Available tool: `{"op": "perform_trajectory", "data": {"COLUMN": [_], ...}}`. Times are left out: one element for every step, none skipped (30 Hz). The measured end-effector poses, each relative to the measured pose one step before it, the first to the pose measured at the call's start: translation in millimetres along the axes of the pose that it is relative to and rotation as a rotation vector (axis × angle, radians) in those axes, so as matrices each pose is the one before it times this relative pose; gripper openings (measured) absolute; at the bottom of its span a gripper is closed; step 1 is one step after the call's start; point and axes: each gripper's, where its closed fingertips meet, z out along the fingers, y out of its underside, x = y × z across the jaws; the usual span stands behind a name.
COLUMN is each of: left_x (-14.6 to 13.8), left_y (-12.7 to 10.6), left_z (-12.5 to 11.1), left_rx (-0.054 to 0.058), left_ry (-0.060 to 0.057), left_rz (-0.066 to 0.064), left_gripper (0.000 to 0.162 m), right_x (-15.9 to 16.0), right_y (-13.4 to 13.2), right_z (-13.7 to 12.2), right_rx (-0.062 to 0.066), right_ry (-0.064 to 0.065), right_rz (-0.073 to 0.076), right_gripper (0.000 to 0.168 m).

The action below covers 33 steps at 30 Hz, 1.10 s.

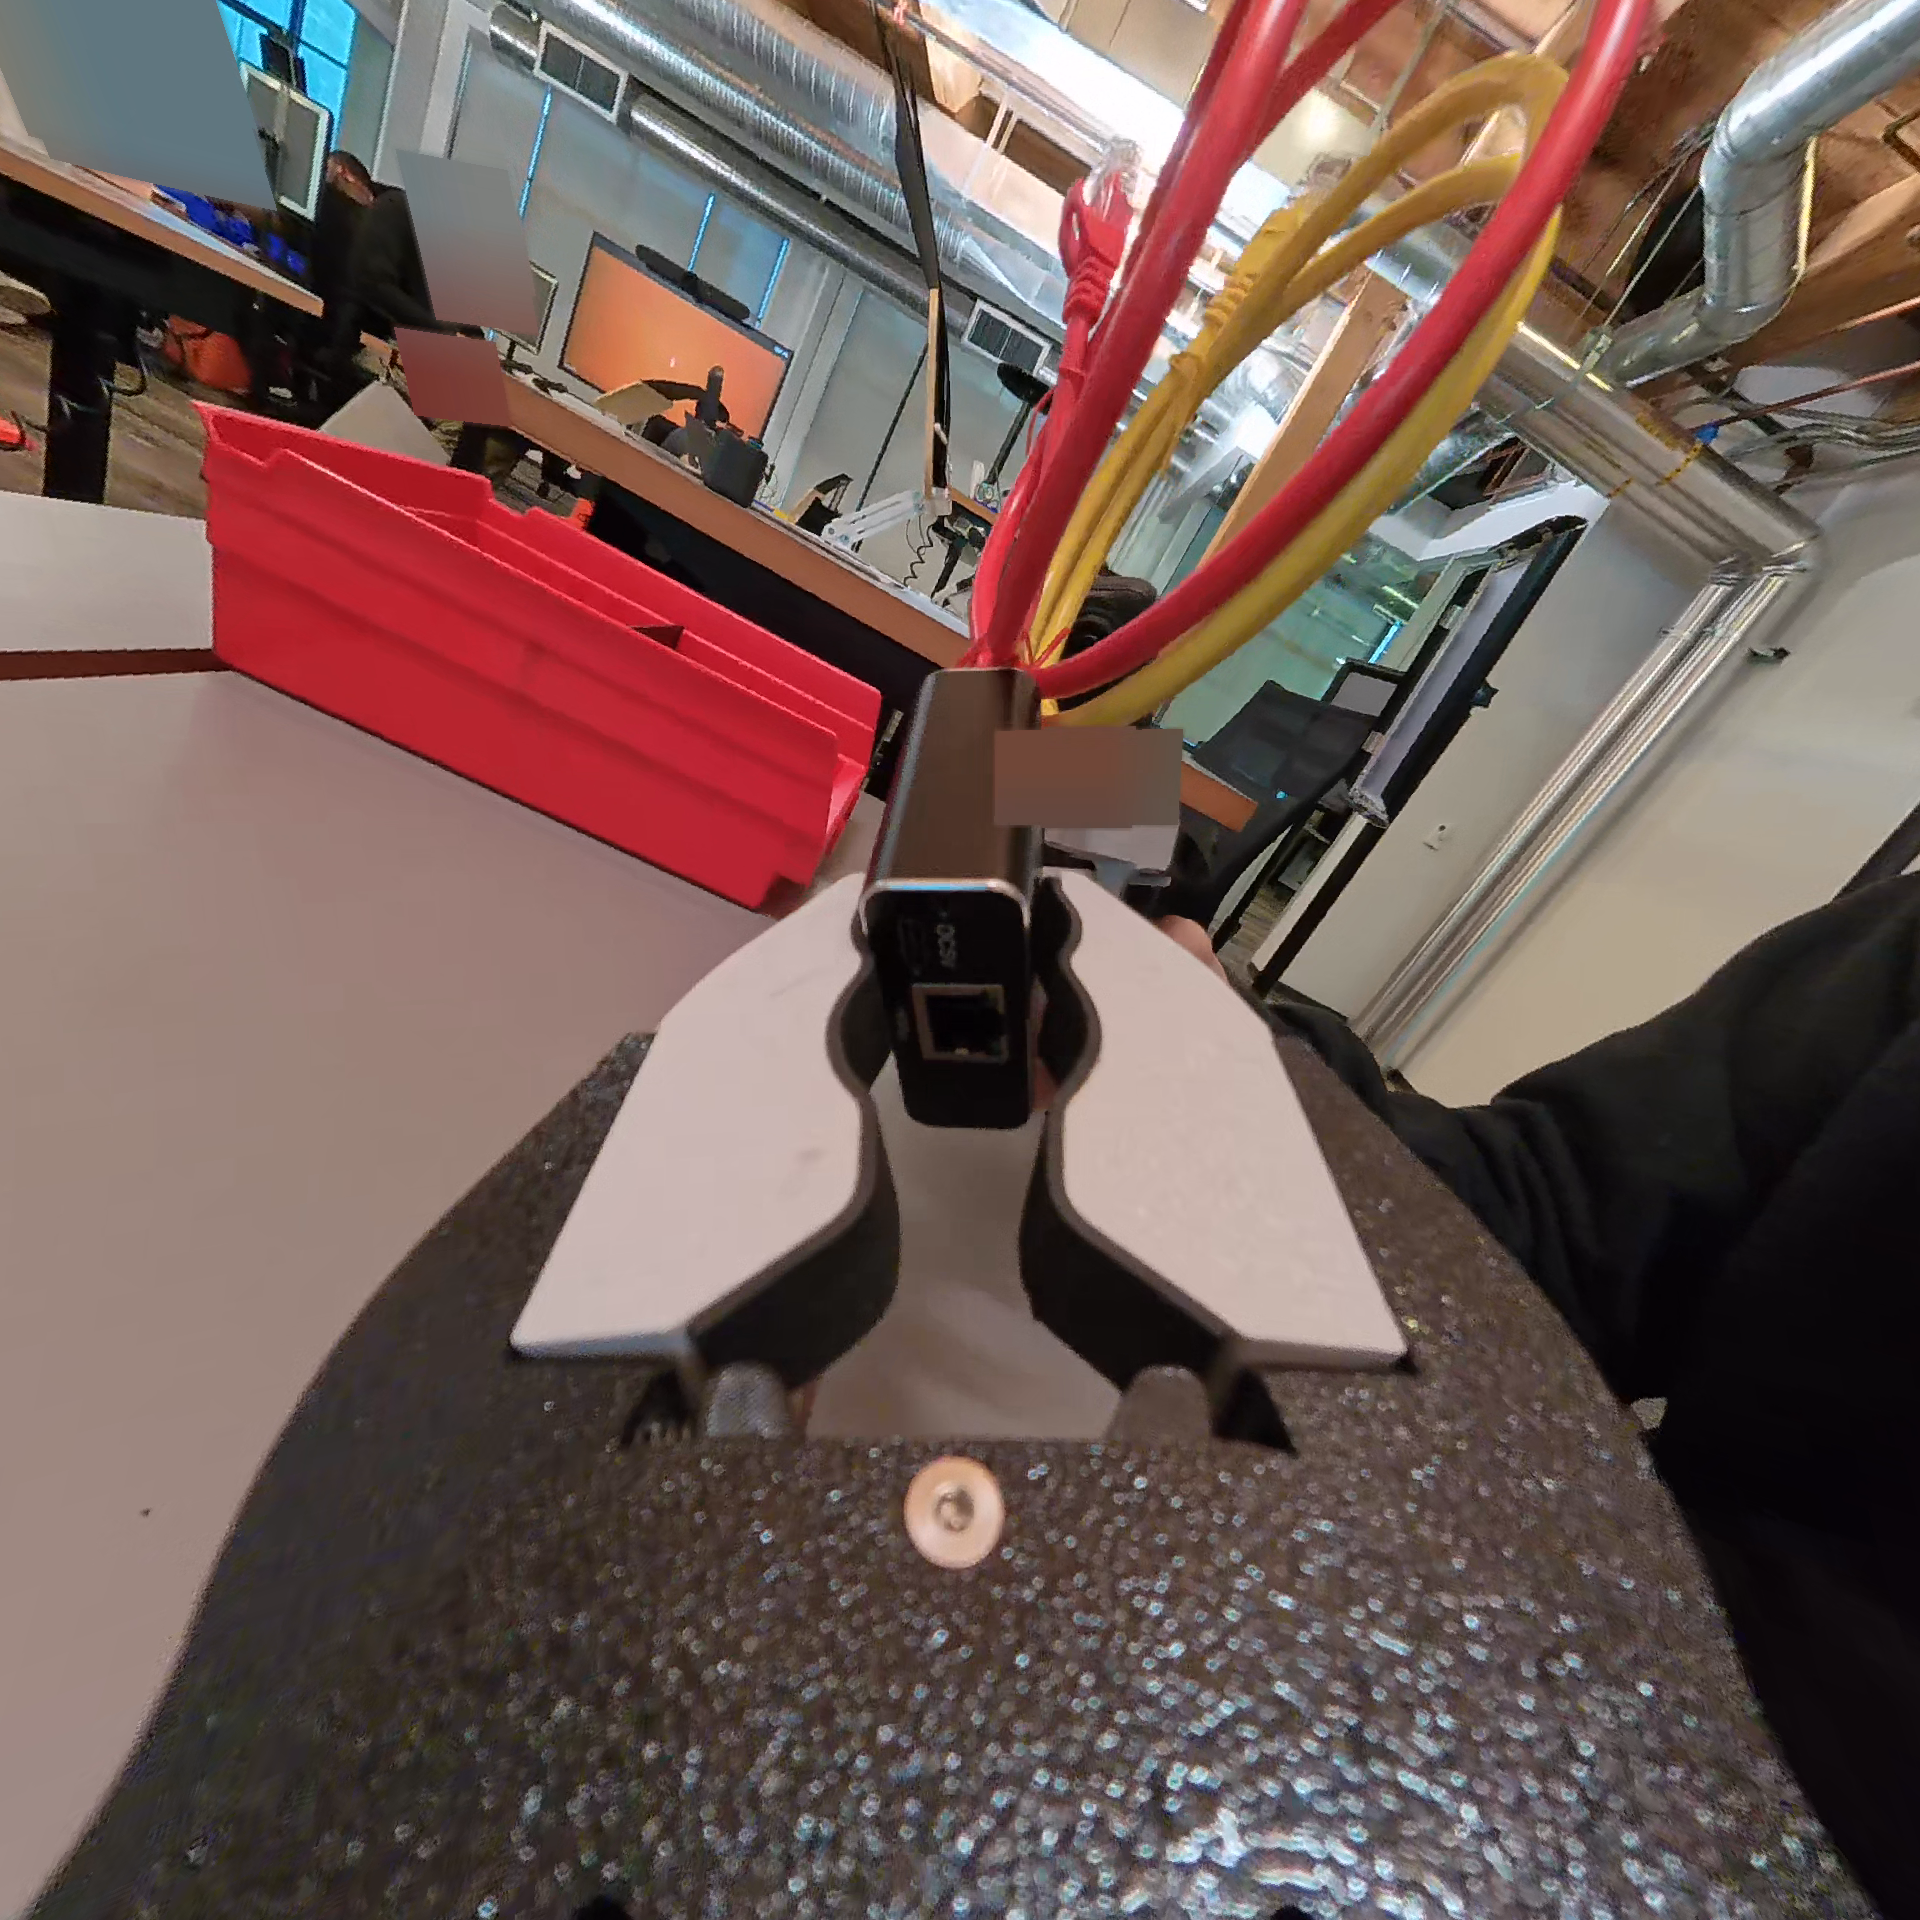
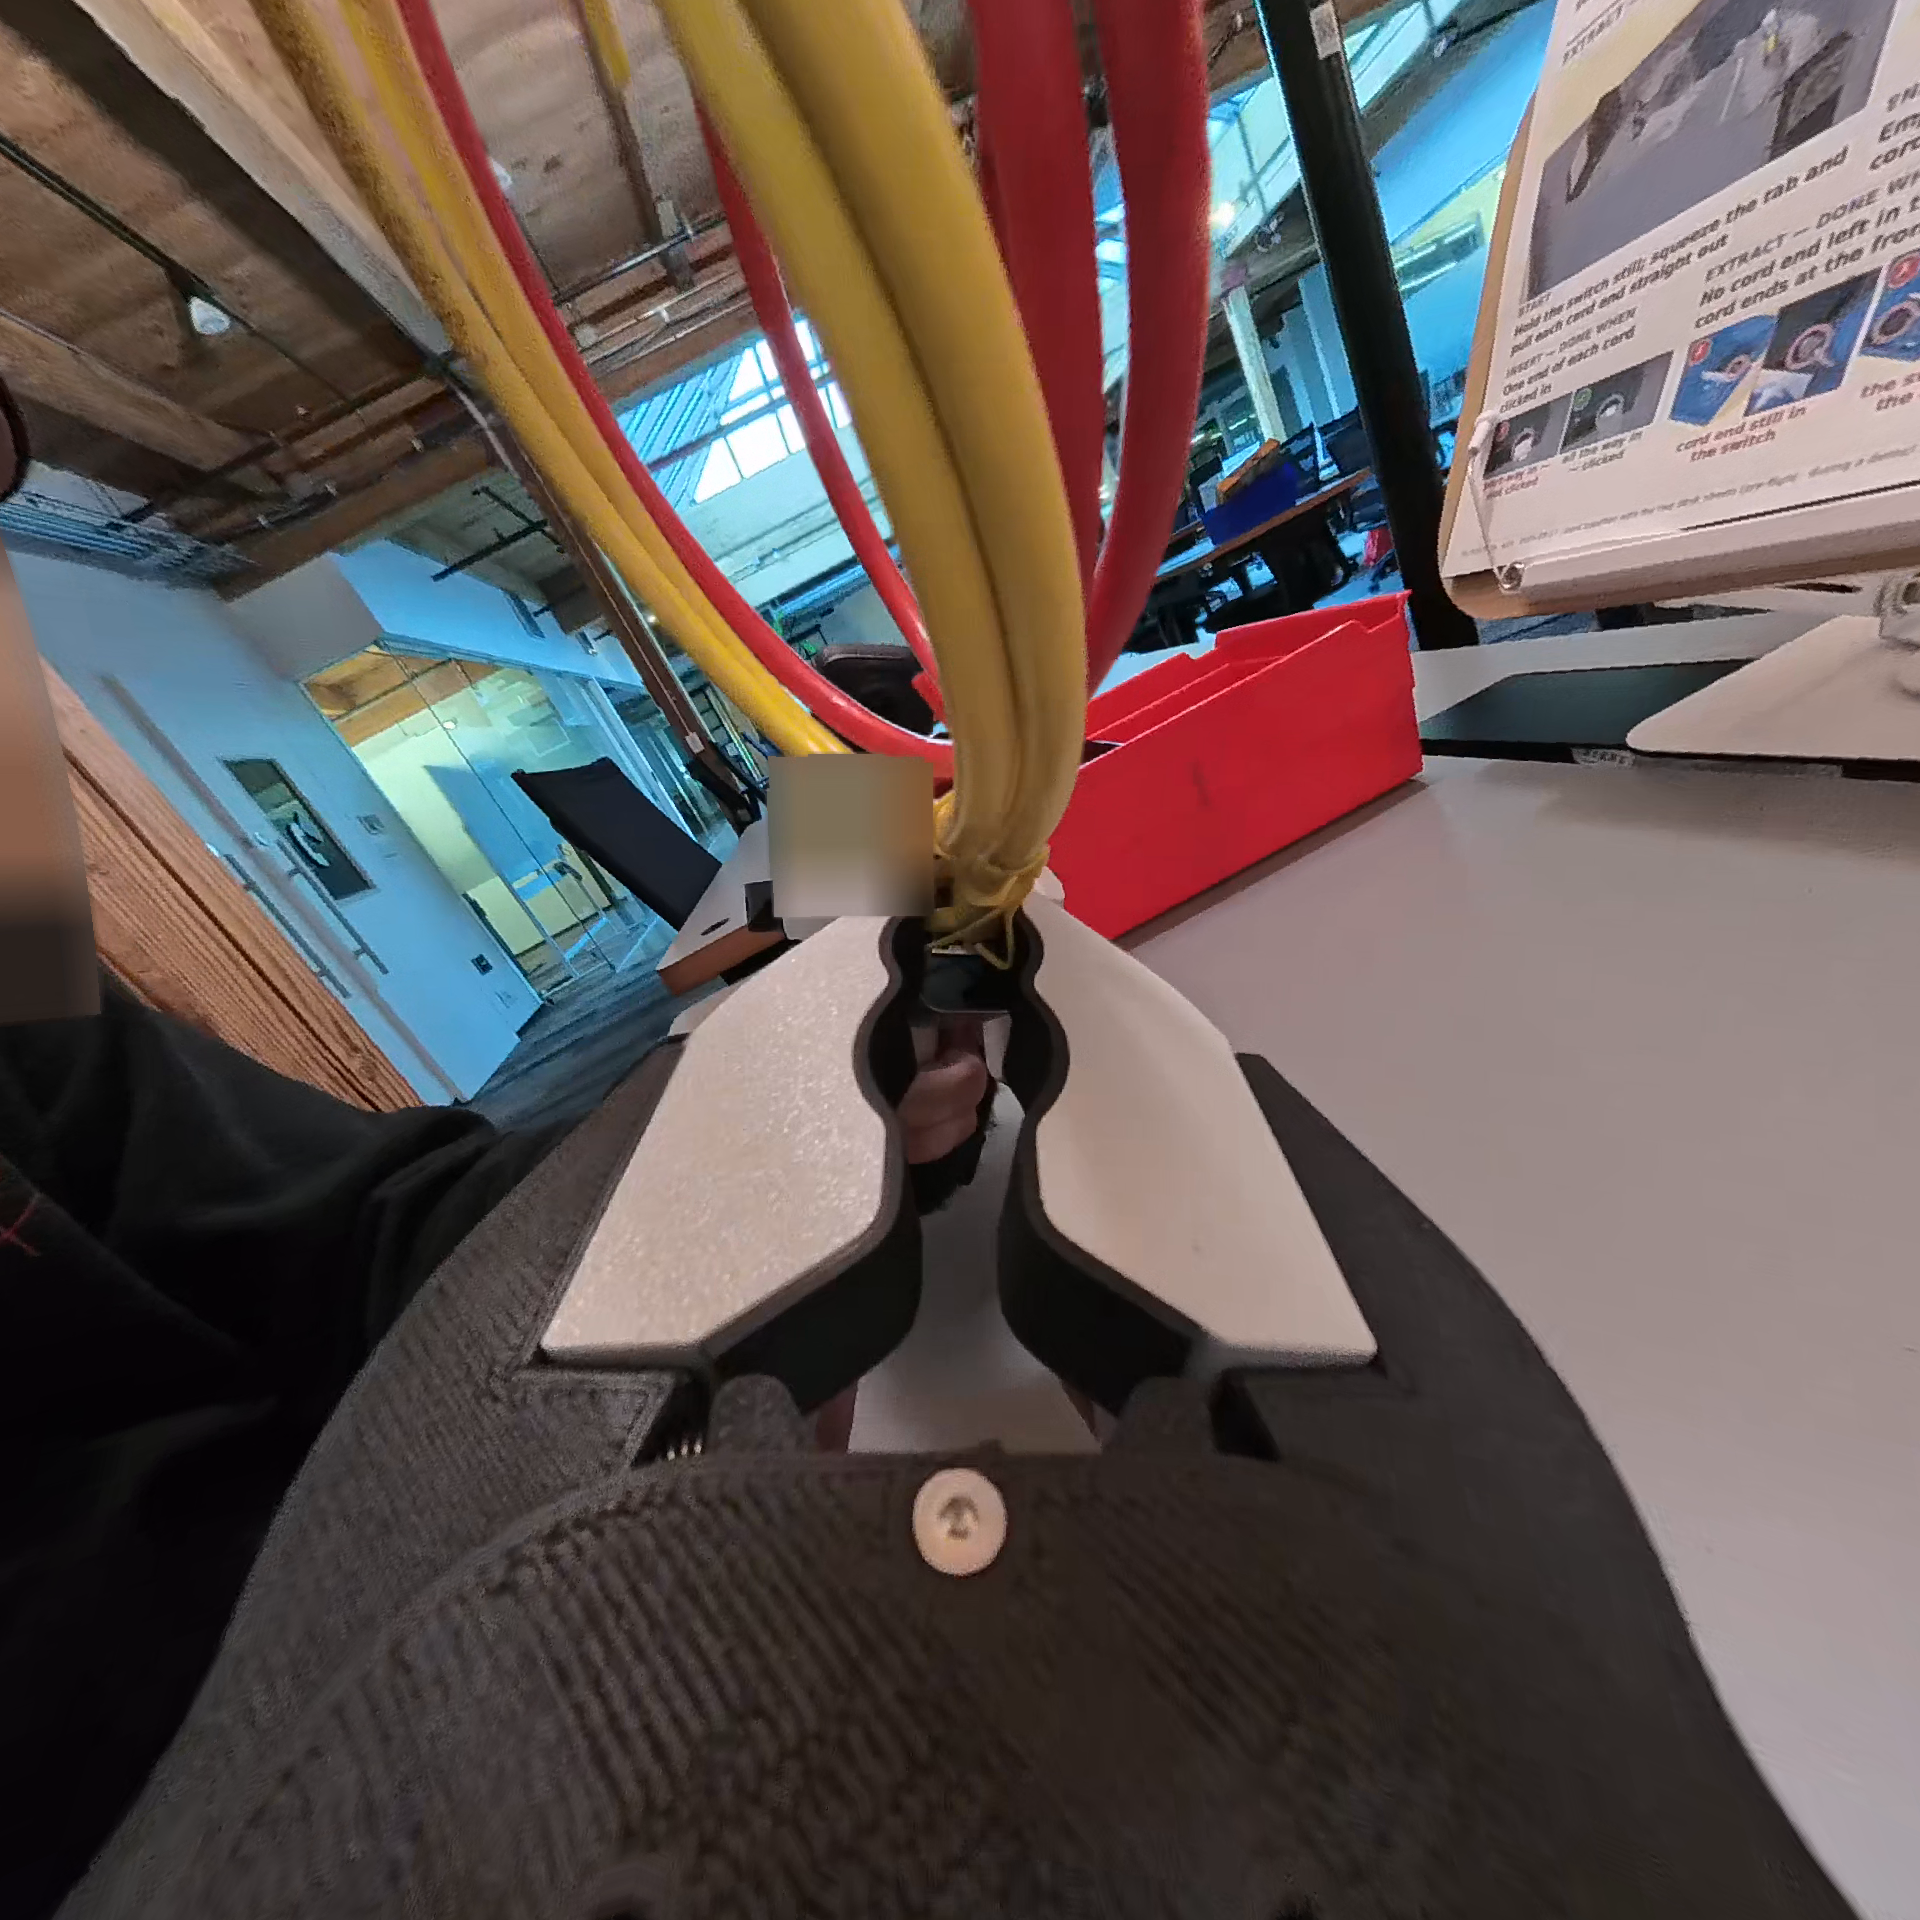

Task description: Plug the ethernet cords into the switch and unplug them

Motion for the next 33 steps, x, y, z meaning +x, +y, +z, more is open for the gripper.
{"op": "perform_trajectory", "data": {"left_x": [-0.67, -0.61, -1.1, -0.74, -0.53, -0.15, 0.25, -0.28, -0.09, -0.11, 0.25, 0.19, 0.41, -0.15, -0.06, 0.3, -0.17, -0.55, -0.49, -0.4, 0.37, 0.63, 0.43, 0.76, 0.66, 0.2, 0.8, 1.09, 0.54, 0.55, 0.66, 0.12, 0.21], "left_y": [0.71, 0.79, 0.84, 0.45, 0.39, 0.32, -0.02, 0.28, 0.31, -0.02, 0.2, -0.02, -0.17, 0.35, 0.24, 0.21, 0.88, 0.89, 1.23, 1.18, 0.21, -0.14, 0.15, -0.4, -0.43, 0.56, 0.06, -0.81, -0.54, -1.18, -1.43, -0.06, -0.38], "left_z": [0.35, -0.04, -0.25, -0.3, -0.06, 0.02, -0.16, -0.47, -0.63, -0.59, -0.37, 0.15, 0.19, 0.2, 0.33, 0.33, 0.45, 0.58, 0.41, 0.27, 0.49, 0.08, -0.51, -0.22, -0.15, -0.08, 0.07, 0.03, -0.24, -0.42, -0.47, -0.8, -0.58], "left_rx": [-0.0022, -0.0039, -0.0051, -0.0043, -0.0075, -0.0093, -0.007, -0.0105, -0.009, -0.0026, -0.0022, -0.0009, 0.002, 0.0016, 0.0037, 0.0062, 0.005, 0.0067, 0.0025, -0.0028, -0.0026, -0.0035, -0.004, 0.0018, 0.0026, -0.0061, -0.0052, -0.0006, -0.0043, -0.0015, -0.0004, -0.0088, -0.0028], "left_ry": [-0.0011, -0.0013, -0.004, -0.0054, -0.0103, -0.01, -0.0094, -0.0094, -0.0047, -0.0015, 0.0017, 0.0006, 0.0046, 0.0029, 0.0071, 0.0117, 0.0142, 0.0156, 0.0138, 0.0054, 0.0, -0.0006, 0.0009, 0.0072, 0.0044, -0.0019, -0.0014, -0.004, -0.0078, -0.0118, -0.0122, -0.0106, -0.0017], "left_rz": [-0.0017, -0.0023, 0.0002, 0.0035, 0.0138, 0.0188, 0.0226, 0.0204, 0.011, 0.0025, 0.0009, 0.0006, -0.0088, -0.01, -0.0214, -0.0297, -0.0389, -0.0443, -0.0365, -0.0193, 0.0026, 0.0093, 0.0037, -0.0023, 0.003, 0.0104, 0.0182, 0.027, 0.0305, 0.0316, 0.0361, 0.0311, 0.0066], "left_gripper": [0.026, 0.026, 0.026, 0.026, 0.026, 0.026, 0.026, 0.026, 0.026, 0.026, 0.026, 0.026, 0.026, 0.026, 0.026, 0.026, 0.026, 0.026, 0.026, 0.026, 0.026, 0.026, 0.026, 0.026, 0.026, 0.026, 0.026, 0.026, 0.027, 0.026, 0.026, 0.026, 0.026], "right_x": [1.12, 0.15, 1.61, 0.39, 0.95, 0.23, -0.12, 0.02, 0.3, 0.04, -0.35, 0.1, -0.66, 0.46, 0.36, -0.36, 0.73, 0.78, 0.89, 0.47, 0.14, -0.74, -0.39, -1.01, -0.77, -0.17, -0.77, -1.37, -0.46, -0.45, -0.67, -0.07, -0.04], "right_y": [0.57, 0.44, 1.25, 0.7, 0.41, 0.52, 0.02, 0.52, 1.02, 0.18, 0.39, 0.05, -0.72, 0.4, -0.37, -0.32, 0.33, 0.12, 0.67, 0.71, 0.02, -0.5, 0.91, -0.88, -0.73, 0.43, 0.22, -1.4, -0.26, -0.81, -1.68, 0.48, 0.12], "right_z": [-0.51, -0.2, -0.04, 0.17, -0.22, -0.42, -0.1, 0.03, 0.26, 0.41, 0.27, -0.27, -0.1, -0.24, -0.22, -0.01, -0.34, -0.27, -0.45, -0.48, -0.6, -0.38, 0.21, 0.34, 0.33, -0.18, -0.37, -0.16, 0.11, 0.33, 0.54, 0.55, 0.41], "right_rx": [-0.0019, 0.0014, -0.0055, 0.0007, 0.0009, 0.0008, 0.0043, -0.0028, -0.006, 0.0034, -0.0055, -0.0056, 0.0045, -0.0078, -0.0003, -0.0005, -0.0098, -0.0039, -0.0125, -0.0178, -0.0066, 0.0011, -0.0155, 0.0009, -0.0008, -0.0105, -0.0061, 0.0082, 0.0052, 0.0203, 0.037, 0.0088, 0.0042], "right_ry": [0.0065, -0.0055, 0.0076, -0.0019, 0.0005, -0.0067, -0.005, 0.0007, -0.002, 0.0003, -0.0019, 0.003, -0.0004, 0.0049, 0.0055, 0.0021, 0.0087, 0.0088, 0.0135, 0.0096, 0.0035, 0.0007, 0.0042, 0.0007, 0.0005, 0.0007, -0.0004, -0.0072, -0.0092, -0.0194, -0.0189, -0.0143, -0.0069], "right_rz": [-0.0057, 0.0035, 0.0038, 0.0077, 0.0028, 0.0085, 0.0112, 0.0042, 0.0015, -0.0004, 0.0073, -0.0105, -0.0052, 0.0049, -0.0094, -0.0054, -0.0072, -0.0123, -0.0203, -0.0112, -0.0111, -0.0096, -0.0107, -0.02, 0.0007, 0.0002, -0.0114, 0.0007, 0.0157, 0.0323, 0.0353, 0.0206, 0.0168], "right_gripper": [0.015, 0.015, 0.015, 0.015, 0.015, 0.015, 0.016, 0.016, 0.016, 0.016, 0.015, 0.016, 0.015, 0.015, 0.015, 0.015, 0.015, 0.015, 0.015, 0.016, 0.015, 0.015, 0.016, 0.016, 0.015, 0.016, 0.015, 0.016, 0.015, 0.015, 0.015, 0.015, 0.015]}}
